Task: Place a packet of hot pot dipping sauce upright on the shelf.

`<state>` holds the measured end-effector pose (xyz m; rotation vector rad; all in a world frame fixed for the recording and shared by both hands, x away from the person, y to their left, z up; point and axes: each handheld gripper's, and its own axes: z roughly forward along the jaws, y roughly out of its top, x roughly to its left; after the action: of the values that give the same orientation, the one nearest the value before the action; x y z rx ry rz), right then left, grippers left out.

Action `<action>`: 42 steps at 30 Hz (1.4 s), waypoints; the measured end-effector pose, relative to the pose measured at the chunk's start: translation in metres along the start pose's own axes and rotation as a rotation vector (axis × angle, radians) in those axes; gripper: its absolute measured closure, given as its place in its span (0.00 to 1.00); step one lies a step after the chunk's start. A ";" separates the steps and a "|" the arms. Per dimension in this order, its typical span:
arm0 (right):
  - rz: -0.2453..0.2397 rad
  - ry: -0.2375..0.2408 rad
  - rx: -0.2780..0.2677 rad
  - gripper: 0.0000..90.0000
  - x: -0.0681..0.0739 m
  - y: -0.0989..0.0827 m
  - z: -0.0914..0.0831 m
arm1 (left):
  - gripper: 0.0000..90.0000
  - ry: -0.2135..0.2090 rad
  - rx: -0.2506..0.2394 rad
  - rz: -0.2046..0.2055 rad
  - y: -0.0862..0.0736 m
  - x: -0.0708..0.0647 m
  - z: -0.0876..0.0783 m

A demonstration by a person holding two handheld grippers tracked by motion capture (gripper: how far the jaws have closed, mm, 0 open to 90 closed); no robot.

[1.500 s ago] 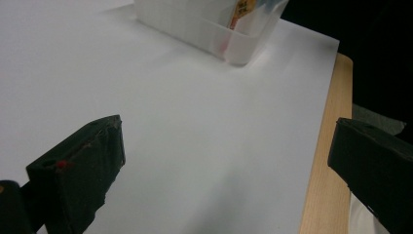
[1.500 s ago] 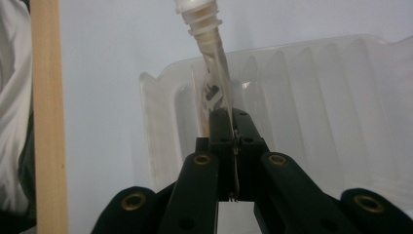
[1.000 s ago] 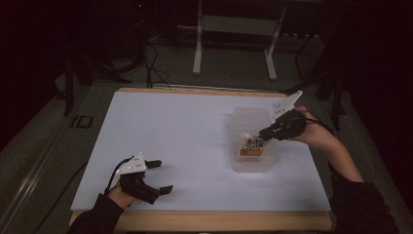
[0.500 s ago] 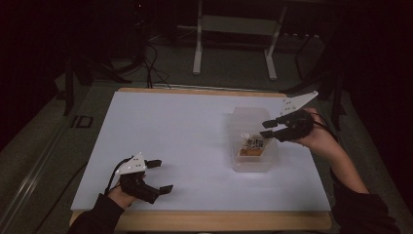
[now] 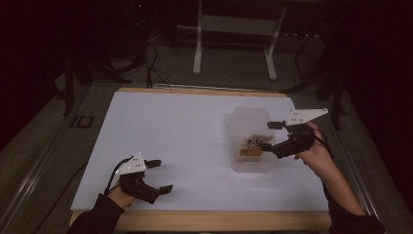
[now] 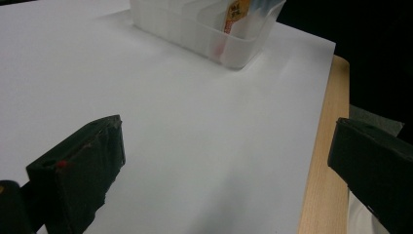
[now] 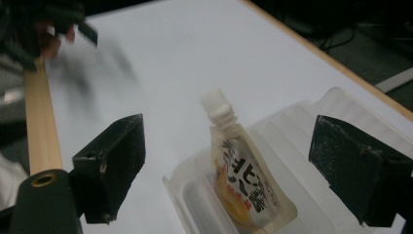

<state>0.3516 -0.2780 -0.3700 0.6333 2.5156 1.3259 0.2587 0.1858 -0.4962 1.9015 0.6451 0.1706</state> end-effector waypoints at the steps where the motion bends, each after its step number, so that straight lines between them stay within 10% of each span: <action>1: 0.005 -0.004 -0.011 0.15 0.002 -0.002 -0.001 | 0.01 0.000 0.001 0.001 0.000 0.000 0.000; 8: 0.055 -0.103 -0.079 0.16 0.017 -0.017 -0.006 | 0.01 0.000 0.005 0.009 0.000 0.000 0.001; 42: 0.084 -0.050 -0.104 0.16 0.063 -0.085 0.026 | 0.01 -0.003 0.019 0.045 -0.002 -0.007 0.005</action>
<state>0.2833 -0.2716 -0.4554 0.7479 2.3868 1.4402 0.2538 0.1784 -0.4983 1.9353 0.6043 0.1910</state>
